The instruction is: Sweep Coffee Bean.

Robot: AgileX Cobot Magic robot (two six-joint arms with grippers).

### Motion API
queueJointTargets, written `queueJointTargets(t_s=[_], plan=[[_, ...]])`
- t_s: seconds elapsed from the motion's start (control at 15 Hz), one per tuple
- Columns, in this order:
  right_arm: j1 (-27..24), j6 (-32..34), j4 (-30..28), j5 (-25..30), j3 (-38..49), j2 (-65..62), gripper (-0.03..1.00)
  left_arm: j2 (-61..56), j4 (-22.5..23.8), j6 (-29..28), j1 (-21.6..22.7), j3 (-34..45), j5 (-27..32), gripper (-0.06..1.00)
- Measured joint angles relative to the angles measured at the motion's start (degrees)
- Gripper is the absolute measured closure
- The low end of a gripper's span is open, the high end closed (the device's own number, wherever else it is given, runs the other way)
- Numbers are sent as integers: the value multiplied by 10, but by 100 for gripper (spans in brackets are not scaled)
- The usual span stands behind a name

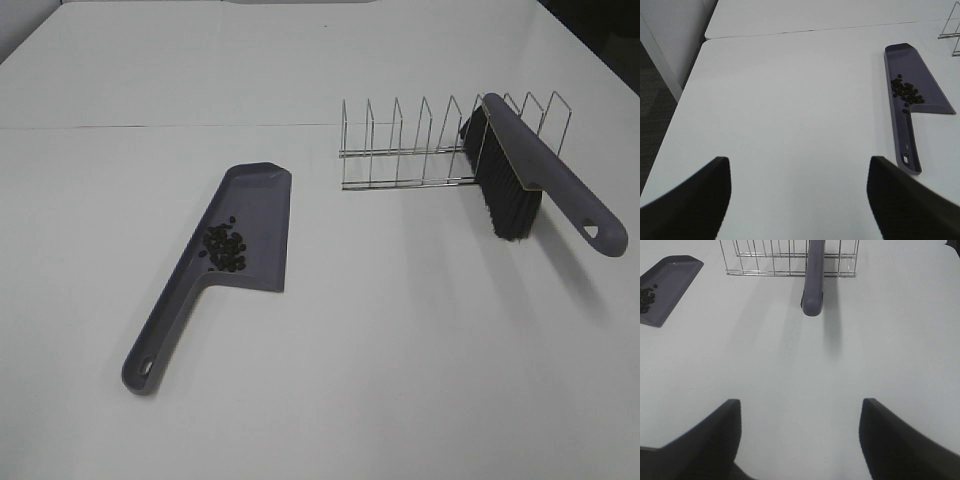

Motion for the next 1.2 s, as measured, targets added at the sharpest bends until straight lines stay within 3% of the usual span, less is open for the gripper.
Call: queueJointTargets(t_s=[1.2], plan=[[0,0,-1,0,0,0,38,0,0,0,0,0,0,27]])
